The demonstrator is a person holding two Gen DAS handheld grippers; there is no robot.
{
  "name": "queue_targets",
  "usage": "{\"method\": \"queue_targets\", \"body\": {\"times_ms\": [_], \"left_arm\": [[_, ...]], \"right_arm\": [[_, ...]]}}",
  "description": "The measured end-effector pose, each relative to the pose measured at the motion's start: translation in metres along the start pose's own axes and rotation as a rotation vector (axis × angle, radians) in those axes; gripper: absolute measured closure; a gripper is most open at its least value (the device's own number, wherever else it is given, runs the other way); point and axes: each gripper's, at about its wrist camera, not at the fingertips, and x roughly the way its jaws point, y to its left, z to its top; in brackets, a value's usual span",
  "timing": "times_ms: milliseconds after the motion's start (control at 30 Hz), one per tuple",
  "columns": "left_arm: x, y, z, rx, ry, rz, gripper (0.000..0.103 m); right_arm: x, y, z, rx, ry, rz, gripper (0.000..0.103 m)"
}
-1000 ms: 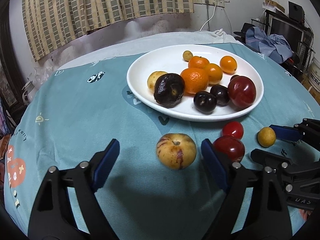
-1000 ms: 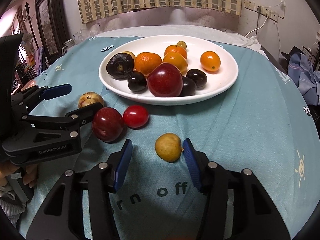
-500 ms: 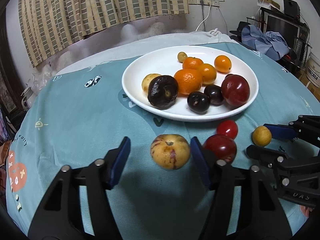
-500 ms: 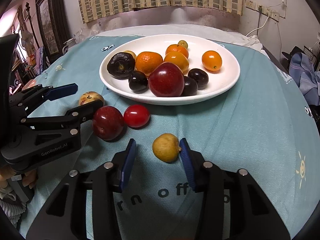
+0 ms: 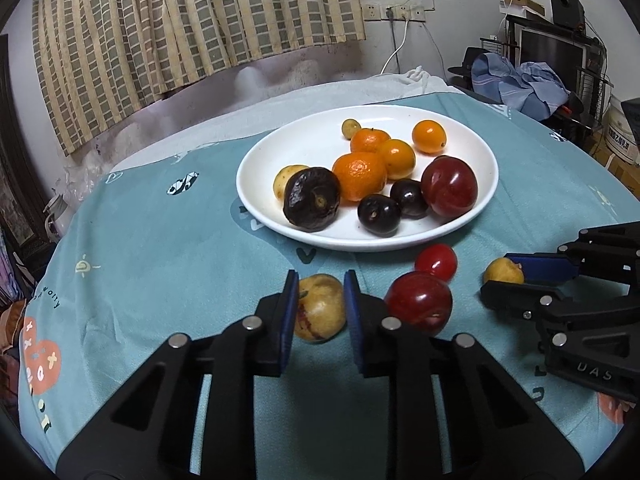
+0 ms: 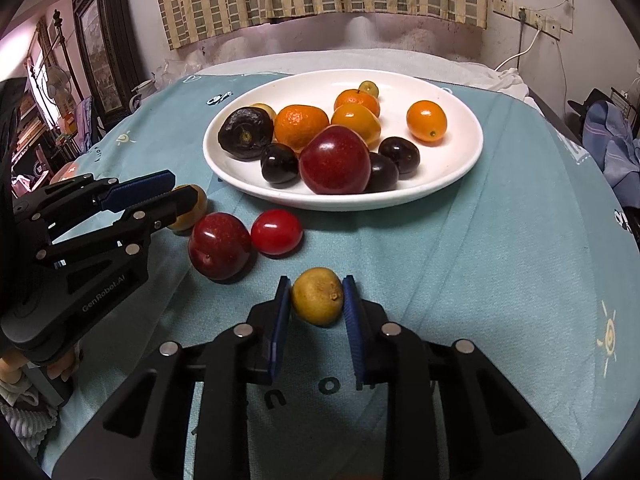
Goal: Organize fruits
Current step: 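Grasp the pale pear-like fruit with the left gripper while the right grasps a yellow fruit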
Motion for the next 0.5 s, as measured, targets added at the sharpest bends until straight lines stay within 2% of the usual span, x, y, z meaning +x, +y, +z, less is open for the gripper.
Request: {"method": "queue_targets", "body": {"times_ms": [333, 500], "left_arm": [[-0.006, -0.001, 0.000, 0.006, -0.027, -0.002, 0.092], [-0.009, 0.015, -0.002, -0.065, -0.016, -0.072, 0.097]], "right_arm": [[-0.006, -0.002, 0.001, 0.009, -0.018, 0.013, 0.076], [-0.013, -0.005, 0.001, 0.024, -0.038, 0.025, 0.076]]}}
